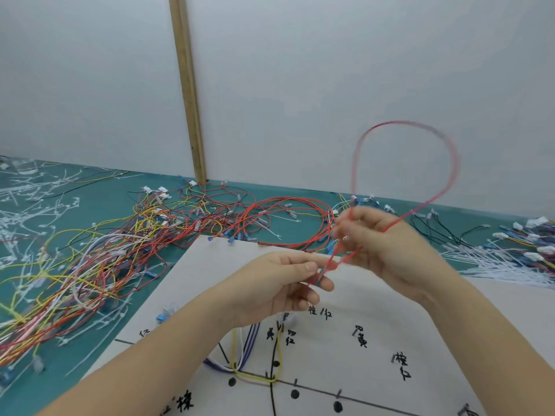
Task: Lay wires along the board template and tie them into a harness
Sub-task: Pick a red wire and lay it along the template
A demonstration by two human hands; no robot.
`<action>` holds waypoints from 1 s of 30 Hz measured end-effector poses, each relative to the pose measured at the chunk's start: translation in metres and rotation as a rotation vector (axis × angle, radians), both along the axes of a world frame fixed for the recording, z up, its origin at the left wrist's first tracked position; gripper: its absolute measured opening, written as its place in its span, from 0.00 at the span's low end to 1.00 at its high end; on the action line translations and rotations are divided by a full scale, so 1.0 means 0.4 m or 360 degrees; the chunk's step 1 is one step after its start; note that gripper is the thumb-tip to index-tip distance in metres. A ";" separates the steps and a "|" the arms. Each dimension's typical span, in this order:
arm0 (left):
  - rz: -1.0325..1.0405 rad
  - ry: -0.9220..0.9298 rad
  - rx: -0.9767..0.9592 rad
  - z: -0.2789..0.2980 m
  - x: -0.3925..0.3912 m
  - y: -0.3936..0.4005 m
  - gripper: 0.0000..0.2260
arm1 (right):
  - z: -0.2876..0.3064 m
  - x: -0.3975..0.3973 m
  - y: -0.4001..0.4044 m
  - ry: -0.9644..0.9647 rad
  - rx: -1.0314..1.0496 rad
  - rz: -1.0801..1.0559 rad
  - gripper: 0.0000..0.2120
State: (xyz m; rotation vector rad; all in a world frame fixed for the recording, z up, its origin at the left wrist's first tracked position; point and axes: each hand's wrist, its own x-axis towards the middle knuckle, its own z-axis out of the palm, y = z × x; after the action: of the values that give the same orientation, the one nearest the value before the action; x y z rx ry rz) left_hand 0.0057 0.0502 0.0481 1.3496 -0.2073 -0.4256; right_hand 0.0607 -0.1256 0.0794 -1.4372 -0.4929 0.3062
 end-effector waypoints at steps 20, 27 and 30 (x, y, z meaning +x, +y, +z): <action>0.0110 -0.0415 0.0055 -0.023 -0.008 -0.019 0.27 | -0.044 -0.006 0.048 0.0302 0.0676 -0.0240 0.07; 0.0286 -0.0417 -0.0064 -0.032 -0.007 -0.029 0.24 | -0.071 -0.022 0.079 0.0111 0.0567 -0.0366 0.08; 0.0375 -0.0442 -0.0056 -0.033 -0.004 -0.032 0.22 | -0.065 -0.019 0.072 0.0067 0.0447 -0.0354 0.06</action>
State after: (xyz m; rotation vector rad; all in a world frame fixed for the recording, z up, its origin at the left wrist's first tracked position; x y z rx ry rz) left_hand 0.0040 0.0374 0.0348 1.3769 -0.2795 -0.0353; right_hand 0.0530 -0.0968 0.0533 -1.1958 -0.3232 0.0843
